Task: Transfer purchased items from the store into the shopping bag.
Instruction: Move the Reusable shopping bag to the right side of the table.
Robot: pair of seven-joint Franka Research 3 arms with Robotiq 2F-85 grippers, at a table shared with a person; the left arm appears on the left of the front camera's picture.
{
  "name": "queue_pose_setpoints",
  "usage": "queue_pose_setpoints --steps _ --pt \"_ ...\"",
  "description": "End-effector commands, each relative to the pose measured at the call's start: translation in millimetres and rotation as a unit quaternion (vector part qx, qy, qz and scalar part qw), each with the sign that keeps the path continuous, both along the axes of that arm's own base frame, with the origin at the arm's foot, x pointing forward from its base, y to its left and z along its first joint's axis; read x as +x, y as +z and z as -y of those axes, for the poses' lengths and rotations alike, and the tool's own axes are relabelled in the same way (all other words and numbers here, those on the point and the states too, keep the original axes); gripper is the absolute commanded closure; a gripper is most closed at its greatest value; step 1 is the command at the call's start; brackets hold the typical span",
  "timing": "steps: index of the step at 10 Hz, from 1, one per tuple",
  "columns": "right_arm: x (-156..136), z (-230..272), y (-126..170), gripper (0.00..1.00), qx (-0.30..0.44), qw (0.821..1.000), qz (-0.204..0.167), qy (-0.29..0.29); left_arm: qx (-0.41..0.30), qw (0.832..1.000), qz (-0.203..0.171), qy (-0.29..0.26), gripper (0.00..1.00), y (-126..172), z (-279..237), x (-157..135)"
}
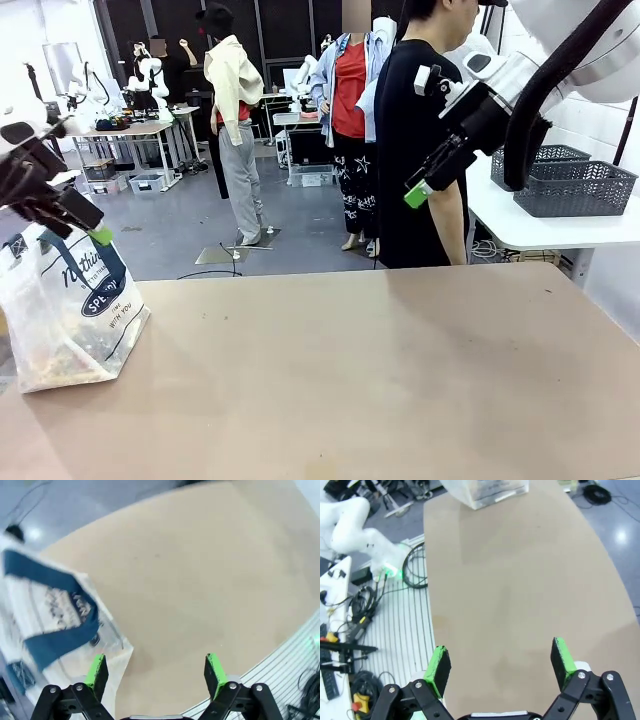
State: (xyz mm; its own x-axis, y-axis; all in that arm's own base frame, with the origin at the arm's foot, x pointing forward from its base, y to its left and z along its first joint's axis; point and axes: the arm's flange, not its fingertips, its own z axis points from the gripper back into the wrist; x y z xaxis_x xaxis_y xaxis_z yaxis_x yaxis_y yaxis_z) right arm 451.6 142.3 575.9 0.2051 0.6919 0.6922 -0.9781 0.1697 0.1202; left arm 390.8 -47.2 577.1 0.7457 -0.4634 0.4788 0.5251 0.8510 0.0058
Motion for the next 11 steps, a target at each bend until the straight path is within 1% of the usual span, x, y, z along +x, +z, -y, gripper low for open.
queue_pose_setpoints --steps 1,2,3,4,5,7,10,11 --pt "-3.4 9.8 -12.7 0.00 0.009 1.000 0.017 0.023 -0.009 0.993 -0.014 -0.118 0.00 9.8 1.2 14.3" --pt "-3.5 16.4 -17.5 0.00 0.005 0.999 0.028 0.025 -0.013 0.988 -0.025 -0.154 0.00 9.4 6.3 18.5" --pt "-2.6 22.7 -20.0 0.00 0.007 0.999 0.027 0.025 -0.025 0.983 -0.030 -0.180 0.00 8.3 8.7 23.3" --pt "-1.8 25.8 -21.9 0.00 0.002 0.999 0.028 0.028 -0.039 0.980 -0.032 -0.191 0.00 7.3 10.0 27.1" --pt "-1.5 28.1 -23.9 0.00 -0.013 0.999 0.038 0.025 -0.066 0.977 -0.029 -0.203 0.00 5.8 10.4 29.9" --pt "-2.2 34.3 -25.1 0.00 -0.023 0.999 0.036 0.022 -0.093 0.973 -0.011 -0.212 0.00 -0.7 17.4 36.8" --pt "-2.4 37.4 -24.5 0.00 -0.028 0.999 0.044 0.013 -0.119 0.965 0.028 -0.231 0.00 -5.3 23.2 37.1" --pt "-1.1 38.5 -23.8 0.00 -0.032 0.998 0.047 0.012 -0.117 0.965 0.026 -0.233 0.00 -6.8 23.2 38.1"
